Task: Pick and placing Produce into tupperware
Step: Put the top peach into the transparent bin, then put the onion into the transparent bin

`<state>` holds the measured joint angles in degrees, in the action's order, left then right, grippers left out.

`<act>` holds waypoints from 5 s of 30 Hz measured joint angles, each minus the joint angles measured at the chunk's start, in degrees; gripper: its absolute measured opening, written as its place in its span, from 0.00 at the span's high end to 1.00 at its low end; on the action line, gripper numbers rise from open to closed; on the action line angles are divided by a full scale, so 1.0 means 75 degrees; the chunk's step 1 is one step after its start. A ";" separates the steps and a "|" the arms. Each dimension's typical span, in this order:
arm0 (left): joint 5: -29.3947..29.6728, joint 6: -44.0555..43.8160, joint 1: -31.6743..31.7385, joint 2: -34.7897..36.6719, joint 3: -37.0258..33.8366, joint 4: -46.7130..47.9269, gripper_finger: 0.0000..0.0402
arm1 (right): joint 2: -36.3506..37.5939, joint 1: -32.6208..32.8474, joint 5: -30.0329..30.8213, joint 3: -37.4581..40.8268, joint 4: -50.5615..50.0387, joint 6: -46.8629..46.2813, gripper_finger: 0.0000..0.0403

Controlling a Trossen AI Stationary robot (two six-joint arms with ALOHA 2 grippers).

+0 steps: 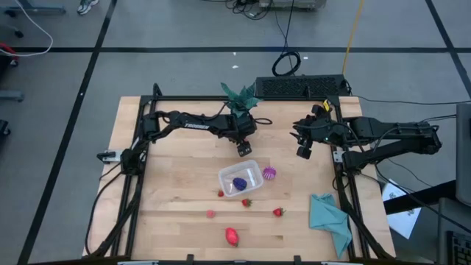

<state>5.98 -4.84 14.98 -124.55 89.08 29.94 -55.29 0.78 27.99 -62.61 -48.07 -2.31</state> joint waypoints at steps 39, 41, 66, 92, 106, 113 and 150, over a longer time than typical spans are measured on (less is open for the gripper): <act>-0.0141 0.0209 -0.0227 0.0170 0.0120 0.0035 0.70 | 0.0000 0.0000 0.0000 0.0000 -0.0020 0.0005 0.59; -0.0126 0.0213 -0.0230 0.0235 0.0259 0.0225 0.70 | 0.0000 0.0001 -0.0003 0.0000 -0.0020 0.0003 0.59; 0.0776 -0.0443 -0.1950 0.0829 0.2075 0.3574 0.70 | 0.0000 0.0003 0.0000 0.0000 -0.0296 -0.0003 0.59; 0.1421 -0.2464 -0.4195 0.1458 0.1712 0.3836 0.70 | 0.0058 0.0003 0.0052 0.0000 -0.0318 -0.0405 0.59; 0.0870 -0.2835 -0.3669 0.1443 -0.0168 0.2708 0.70 | 0.0058 0.0003 0.0052 0.0000 -0.0345 -0.0405 0.59; 0.0603 -0.2912 -0.3541 0.1445 -0.0484 0.2342 0.70 | 0.0058 0.0003 0.0051 0.0000 -0.0350 -0.0405 0.59; 0.0700 -0.2586 -0.3567 0.1494 -0.0487 0.2394 0.52 | 0.0058 0.0001 0.0026 0.0000 -0.0431 -0.0548 0.59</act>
<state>11.22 -24.24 -11.77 -113.35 85.43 47.89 -54.85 0.79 28.18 -62.61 -51.31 -6.42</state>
